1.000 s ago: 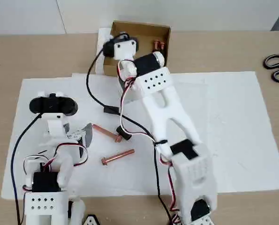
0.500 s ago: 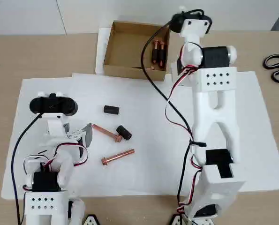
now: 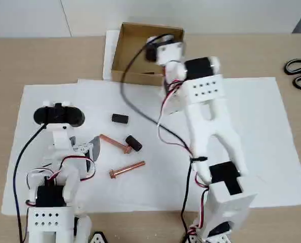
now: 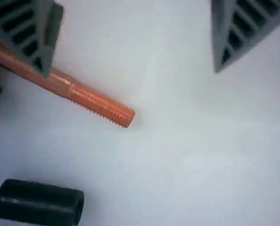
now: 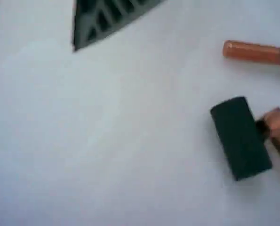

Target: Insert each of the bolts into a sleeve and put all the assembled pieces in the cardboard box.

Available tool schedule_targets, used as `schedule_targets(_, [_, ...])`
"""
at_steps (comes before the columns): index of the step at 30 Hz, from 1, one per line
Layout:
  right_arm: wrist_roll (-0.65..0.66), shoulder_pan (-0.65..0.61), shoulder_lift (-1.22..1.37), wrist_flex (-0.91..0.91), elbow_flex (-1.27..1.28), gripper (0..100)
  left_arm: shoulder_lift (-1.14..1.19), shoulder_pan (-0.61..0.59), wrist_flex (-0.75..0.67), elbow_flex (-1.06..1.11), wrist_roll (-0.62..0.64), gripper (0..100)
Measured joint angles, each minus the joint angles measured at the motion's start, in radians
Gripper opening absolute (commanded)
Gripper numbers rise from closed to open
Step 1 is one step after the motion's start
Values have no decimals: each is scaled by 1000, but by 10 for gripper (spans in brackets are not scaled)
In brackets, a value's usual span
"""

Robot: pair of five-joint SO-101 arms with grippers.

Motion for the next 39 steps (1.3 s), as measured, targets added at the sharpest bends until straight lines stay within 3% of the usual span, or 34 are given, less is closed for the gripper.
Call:
schedule_targets(14, [43, -278, 61, -204, 172, 263, 0, 0, 0, 0, -2, 216])
schedule_targets(21, [89, -324, 138, -333, 173, 263, 0, 0, 0, 0, -2, 216])
schedule_targets(29, [118, -324, 207, -331, 173, 263, 0, -8, 0, 0, -2, 216])
schedule_targets(32, [98, -325, 207, -324, 173, 263, 0, -77, -26, 0, -2, 216])
schedule_targets(39, [61, -325, 207, -265, 173, 263, 0, -361, -55, 0, -2, 216])
